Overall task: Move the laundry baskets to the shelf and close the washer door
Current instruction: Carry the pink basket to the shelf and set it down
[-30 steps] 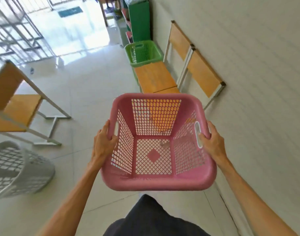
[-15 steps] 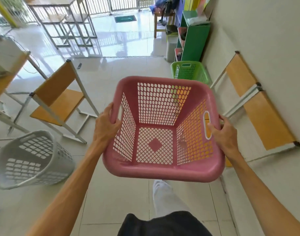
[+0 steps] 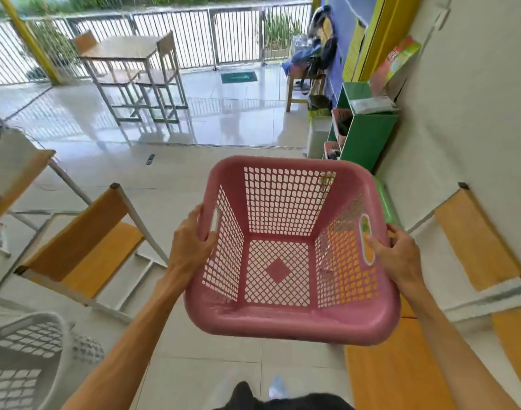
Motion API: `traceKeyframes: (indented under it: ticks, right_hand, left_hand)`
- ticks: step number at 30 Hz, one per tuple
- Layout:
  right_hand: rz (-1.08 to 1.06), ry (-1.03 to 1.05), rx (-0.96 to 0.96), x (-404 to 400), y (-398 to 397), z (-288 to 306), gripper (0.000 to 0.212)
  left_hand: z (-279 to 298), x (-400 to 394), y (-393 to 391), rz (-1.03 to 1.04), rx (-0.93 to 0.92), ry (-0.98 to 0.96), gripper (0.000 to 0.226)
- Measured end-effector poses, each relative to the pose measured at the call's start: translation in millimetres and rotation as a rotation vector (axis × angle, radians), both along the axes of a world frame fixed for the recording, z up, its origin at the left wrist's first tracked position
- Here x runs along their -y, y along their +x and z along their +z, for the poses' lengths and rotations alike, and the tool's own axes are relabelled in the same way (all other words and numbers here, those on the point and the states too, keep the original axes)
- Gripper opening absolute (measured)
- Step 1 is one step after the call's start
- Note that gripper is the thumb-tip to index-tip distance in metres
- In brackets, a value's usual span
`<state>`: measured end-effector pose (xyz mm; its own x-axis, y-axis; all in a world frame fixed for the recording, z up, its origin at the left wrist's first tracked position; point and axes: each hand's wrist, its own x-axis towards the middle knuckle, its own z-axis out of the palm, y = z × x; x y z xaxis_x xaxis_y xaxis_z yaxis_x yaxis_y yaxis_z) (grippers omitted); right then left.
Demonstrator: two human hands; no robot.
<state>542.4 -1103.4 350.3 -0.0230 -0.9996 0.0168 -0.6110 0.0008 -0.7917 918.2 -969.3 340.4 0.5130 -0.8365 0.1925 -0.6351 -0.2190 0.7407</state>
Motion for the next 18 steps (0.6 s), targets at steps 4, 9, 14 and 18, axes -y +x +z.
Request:
traceKeyframes:
  ticks: [4,9,14,18]
  right_hand:
    - [-0.033,0.042,-0.011,77.7,31.8,1.6,0.048]
    - [-0.098,0.027,-0.018,170.6,70.8,-1.0,0.045]
    - [-0.255,0.058,-0.006,255.8,101.1,-6.6,0.037]
    - [-0.402,0.075,0.053,297.9,118.4,-5.1,0.038]
  left_hand:
    - [-3.5,84.1,35.5,-0.008,-0.002,0.001,0.064]
    - [-7.7,205.6,79.2,-0.083,-0.038,0.025,0.064]
    - [-15.0,346.8,129.2,-0.259,-0.056,0.144,0.068]
    - [-8.4,460.7,152.2,-0.446,-0.055,0.288,0.071]
